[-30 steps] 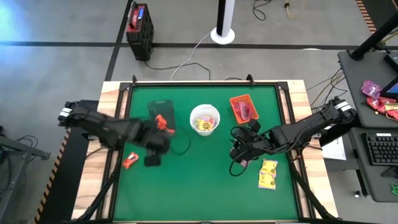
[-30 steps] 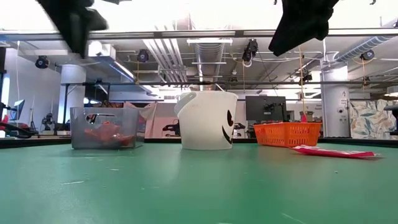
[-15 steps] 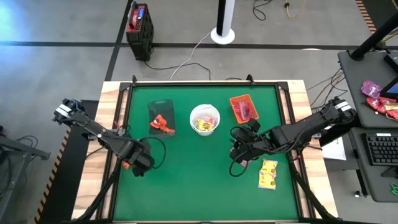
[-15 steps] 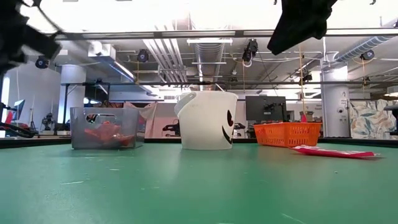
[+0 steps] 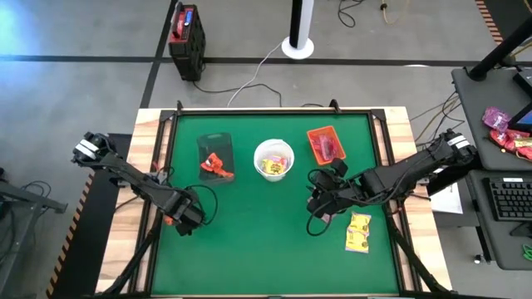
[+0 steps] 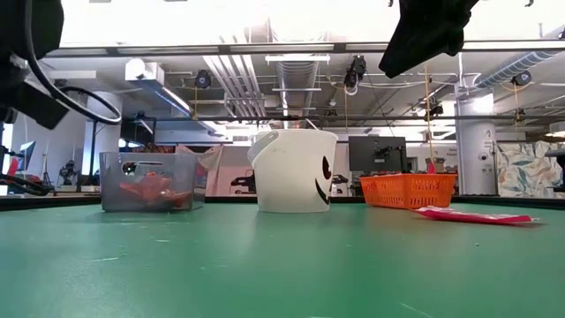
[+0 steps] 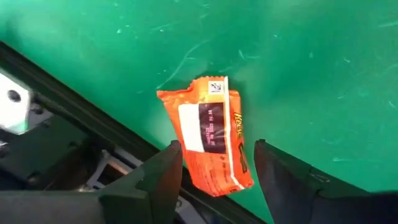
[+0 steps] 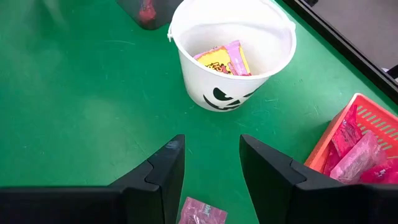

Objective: Sort candy by brand, put in halloween buckets
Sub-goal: Put the orange chocolate into the black bin

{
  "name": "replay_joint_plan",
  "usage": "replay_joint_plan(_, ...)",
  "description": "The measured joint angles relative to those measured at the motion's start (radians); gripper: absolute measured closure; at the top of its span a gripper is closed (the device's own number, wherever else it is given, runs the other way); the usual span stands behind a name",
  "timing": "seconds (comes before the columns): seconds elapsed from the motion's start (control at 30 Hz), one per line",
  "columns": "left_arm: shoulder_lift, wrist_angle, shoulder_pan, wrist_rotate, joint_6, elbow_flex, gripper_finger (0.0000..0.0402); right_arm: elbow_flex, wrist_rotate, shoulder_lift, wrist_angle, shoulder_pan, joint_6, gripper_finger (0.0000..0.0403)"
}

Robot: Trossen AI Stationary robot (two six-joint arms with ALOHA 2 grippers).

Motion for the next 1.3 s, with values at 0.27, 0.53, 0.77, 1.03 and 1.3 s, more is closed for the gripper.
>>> replay_joint_plan(0.27, 0.0, 0.036, 0.0, 0.001, 0.006, -0.032, 0.0239, 0.0, 0.0, 0.0, 0.0, 0.0, 0.007, 0.0257)
replay_joint_plan(0.53, 0.0, 0.117, 0.0, 0.007, 0.014, -0.086, 0.0272, 0.0, 0.0, 0.0, 0.0, 0.0, 0.008, 0.0257)
replay_joint_plan(0.77, 0.0, 0.103, 0.0, 0.006, 0.086, -0.04, 0.0386, 0.0, 0.0, 0.0, -0.001, 0.0, 0.008, 0.0257)
replay_joint_plan(1.03, -0.018, 0.018, -0.001, 0.048, 0.271, 0.188, 0.04, 0.0, 0.0, 0.0, -0.002, 0.0, 0.007, 0.0257)
replay_joint_plan(1.3, -0.057, -0.106, 0.073, -0.551, 0.518, 0.498, 0.0401, -0.002, 0.001, 0.001, -0.002, 0.0, 0.002, 0.0257)
